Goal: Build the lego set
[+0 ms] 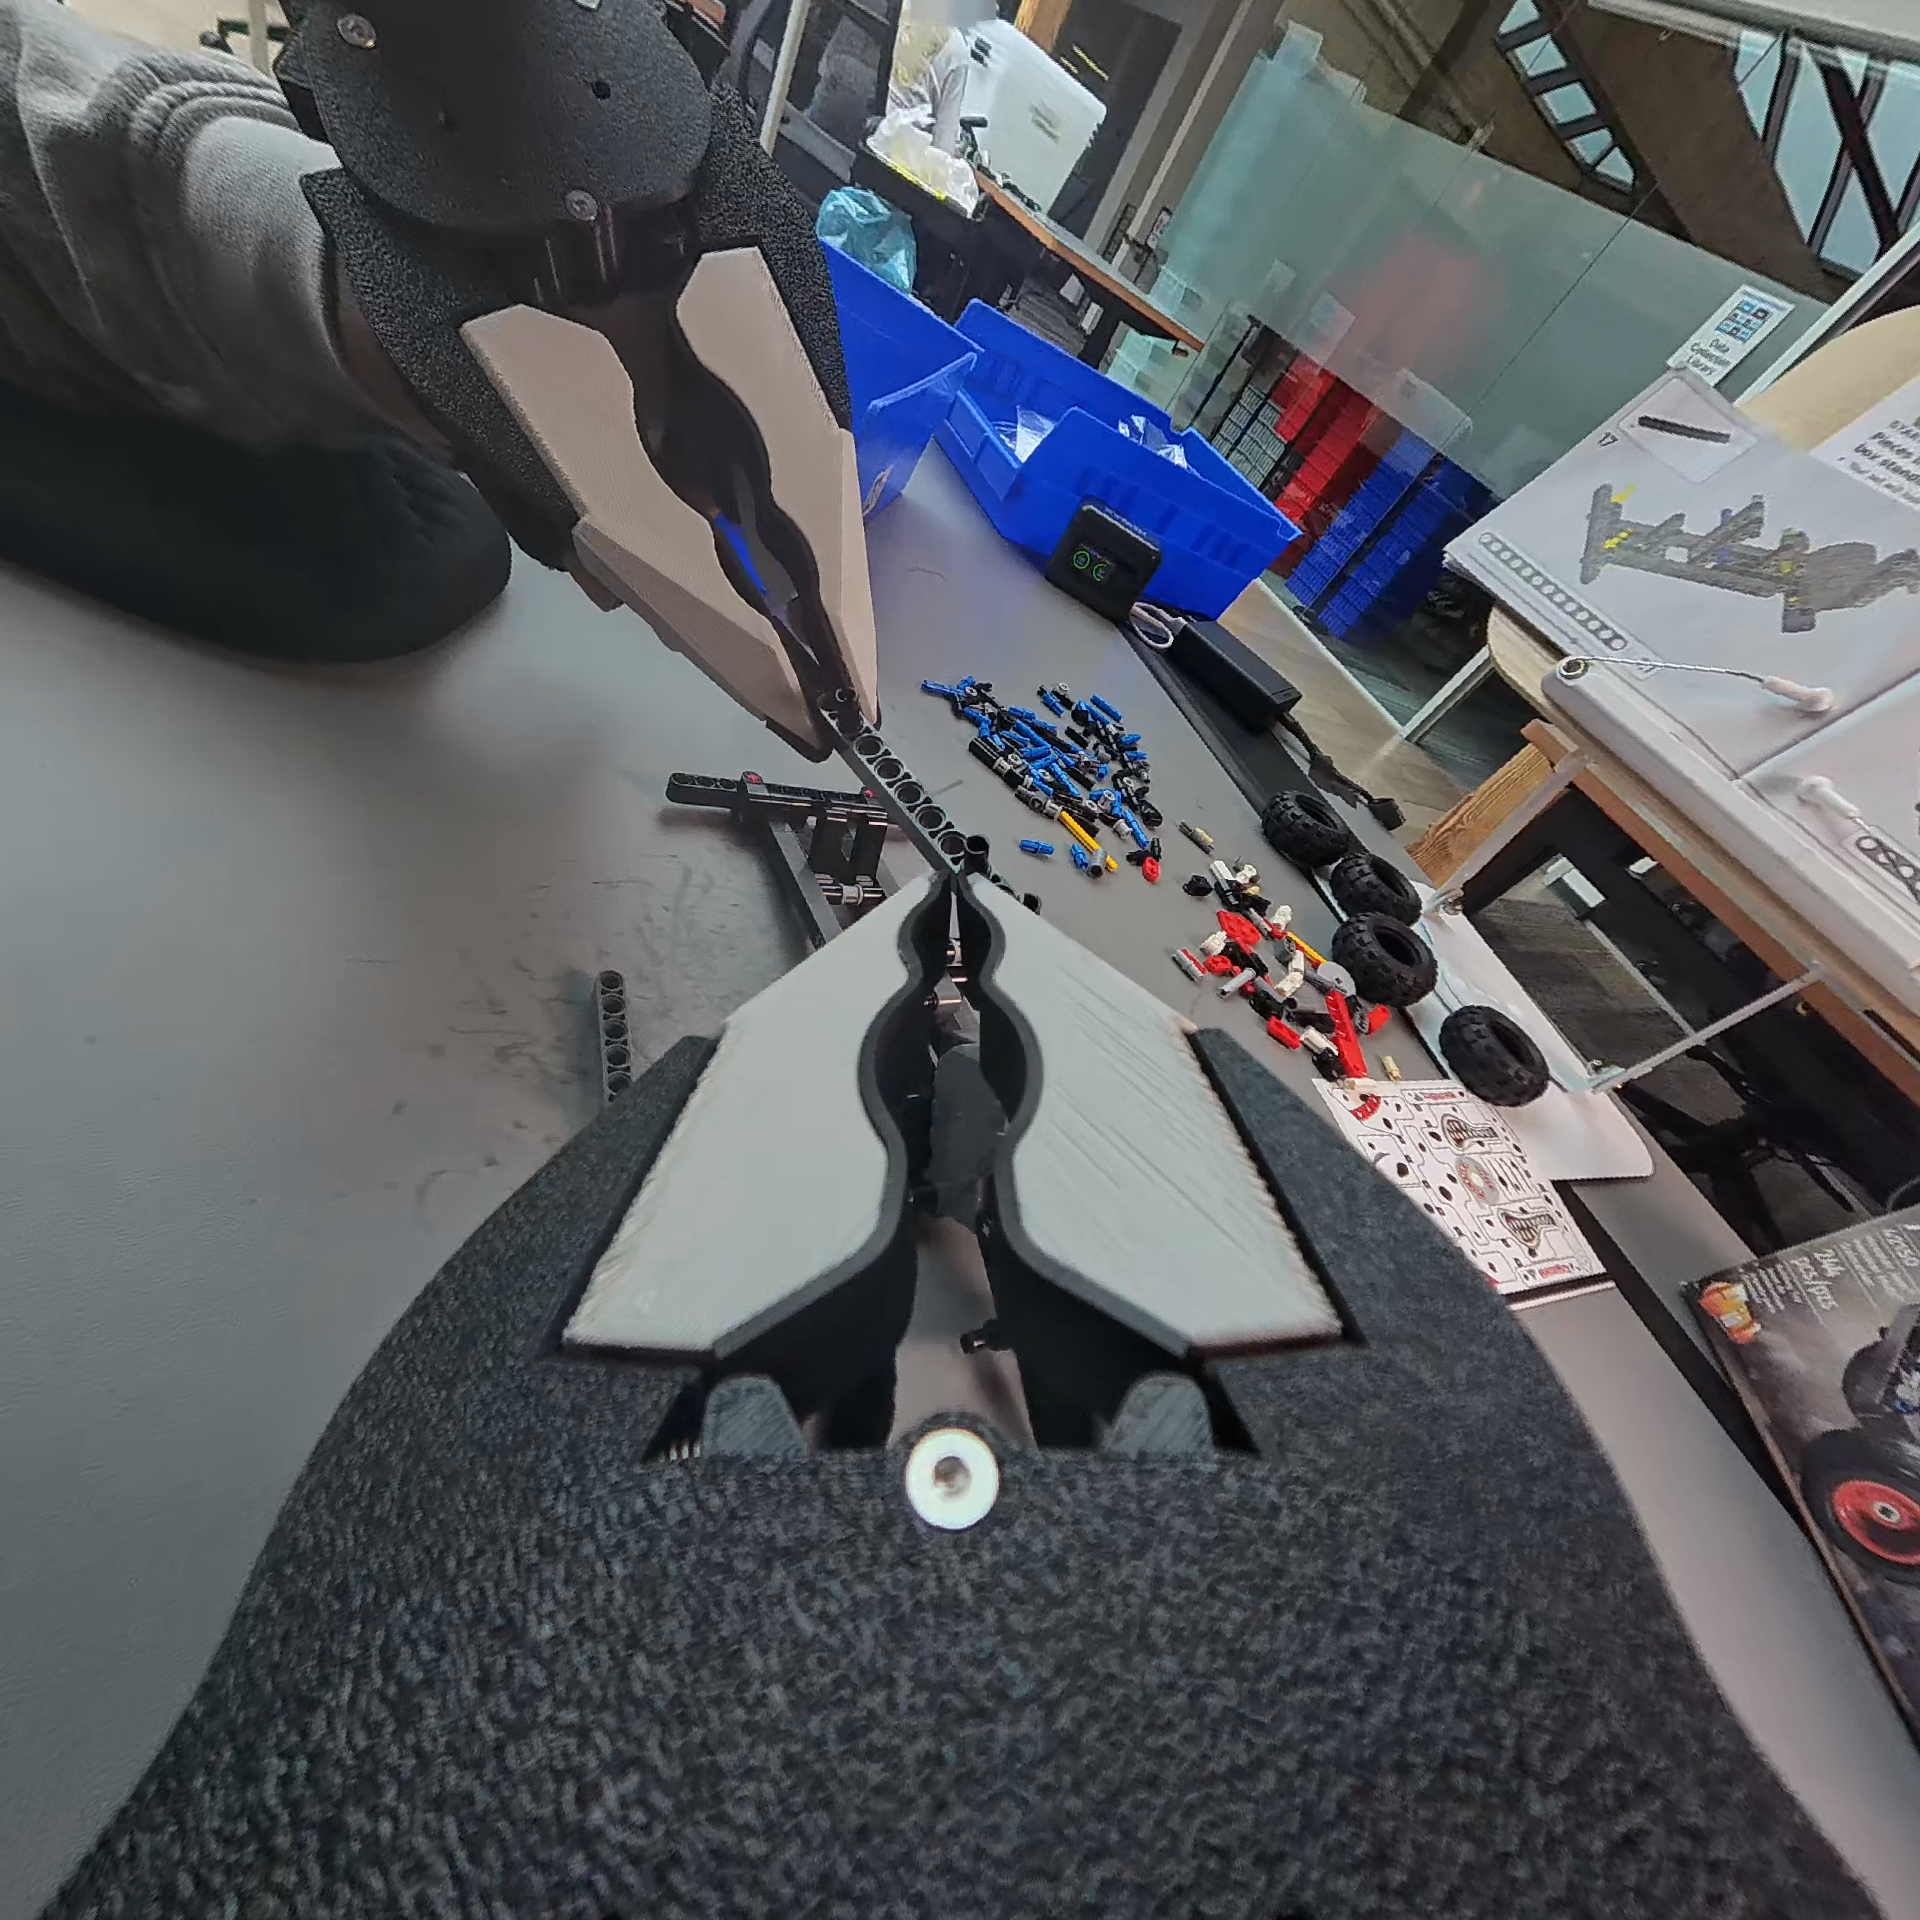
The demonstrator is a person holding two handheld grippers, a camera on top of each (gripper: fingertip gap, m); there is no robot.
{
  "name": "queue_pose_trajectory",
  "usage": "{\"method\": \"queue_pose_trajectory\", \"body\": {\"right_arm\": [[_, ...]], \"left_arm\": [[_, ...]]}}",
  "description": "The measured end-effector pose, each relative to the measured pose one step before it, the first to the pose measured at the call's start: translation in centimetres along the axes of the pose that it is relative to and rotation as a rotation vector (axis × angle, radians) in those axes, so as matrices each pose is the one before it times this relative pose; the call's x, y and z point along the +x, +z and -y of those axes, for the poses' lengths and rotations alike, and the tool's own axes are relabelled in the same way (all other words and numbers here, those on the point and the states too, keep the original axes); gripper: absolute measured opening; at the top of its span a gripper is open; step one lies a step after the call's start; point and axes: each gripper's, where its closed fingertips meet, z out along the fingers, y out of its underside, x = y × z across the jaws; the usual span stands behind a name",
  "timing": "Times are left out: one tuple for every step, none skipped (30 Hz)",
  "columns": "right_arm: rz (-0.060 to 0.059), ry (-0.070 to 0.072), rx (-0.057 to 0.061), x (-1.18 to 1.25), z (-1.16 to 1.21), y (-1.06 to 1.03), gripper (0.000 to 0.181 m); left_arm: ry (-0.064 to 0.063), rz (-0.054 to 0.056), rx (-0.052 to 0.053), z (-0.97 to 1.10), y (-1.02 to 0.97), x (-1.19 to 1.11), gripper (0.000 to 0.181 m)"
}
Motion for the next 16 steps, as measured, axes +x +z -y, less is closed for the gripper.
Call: {"method": "queue_pose_trajectory", "body": {"right_arm": [[0.0016, 0.0017, 0.0024, -0.034, 0.037, -0.015, 0.0], [0.0022, 0.0016, 0.0061, -0.036, 0.101, -0.032, 0.0], [0.0029, 0.0021, 0.0097, -0.057, 0.204, -0.046, 0.0], [0.0053, 0.0043, 0.0151, -0.089, 0.295, -0.063, 0.001], [0.007, 0.0071, 0.0137, -0.117, 0.286, -0.044, 0.001], [0.0036, 0.0059, 0.0053, -0.067, 0.148, 0.014, 0.001], [-0.0013, -0.0006, -0.0032, -0.017, -0.023, 0.051, 0.001], [0.0001, -0.0048, -0.007, -0.043, -0.151, 0.069, 0.001], [-0.0009, -0.002, -0.0055, -0.019, -0.159, 0.059, 0.001], [-0.0001, 0.0021, -0.0024, -0.006, -0.116, 0.044, 0.001], [0.0029, 0.0037, -0.0009, -0.038, -0.068, 0.017, 0.001], [0.0017, 0.0027, -0.0016, -0.013, -0.033, 0.007, 0.001], [0.0005, -0.0001, 0.0004, 0.007, 0.01, 0.0, 0.001], [-0.0008, -0.0006, 0.0, 0.008, 0.005, 0.01, 0.001], [-0.0014, -0.0007, -0.0016, 0.023, -0.028, 0.011, 0.001], [0.0001, -0.0004, -0.0016, 0.004, -0.042, 0.011, 0.001]], "left_arm": [[-0.0002, -0.0003, -0.0016, -0.031, 0.017, 0.011, 0.009], [-0.0007, -0.0005, -0.0022, -0.047, 0.025, 0.016, 0.009], [0.0011, 0.0008, -0.0033, -0.063, 0.017, -0.016, 0.009], [0.0025, 0.0012, -0.0042, -0.078, 0.02, -0.003, 0.009], [0.0016, -0.0007, -0.0027, -0.048, 0.027, 0.025, 0.009], [0.0, -0.0018, -0.0003, -0.013, 0.018, 0.035, 0.009], [0.0004, -0.0017, 0.0002, 0.015, 0.019, 0.044, 0.009], [0.0018, -0.0016, 0.0014, 0.045, 0.004, 0.052, 0.009], [0.0017, -0.0026, 0.0019, 0.052, 0.008, 0.068, 0.009], [0.0023, -0.0013, -0.0005, 0.017, 0.007, 0.051, 0.009], [0.0037, 0.0004, -0.0017, -0.029, 0.007, 0.026, 0.009], [0.0007, -0.0009, 0.0002, -0.013, -0.006, 0.031, 0.009], [-0.0027, -0.0018, 0.0018, 0.021, -0.017, 0.022, 0.009], [-0.0014, -0.0005, 0.0017, 0.013, -0.023, -0.011, 0.01], [0.0005, 0.0006, 0.0008, 0.026, -0.01, -0.015, 0.01], [0.0007, 0.0, 0.0001, 0.008, -0.003, 0.007, 0.01]]}}
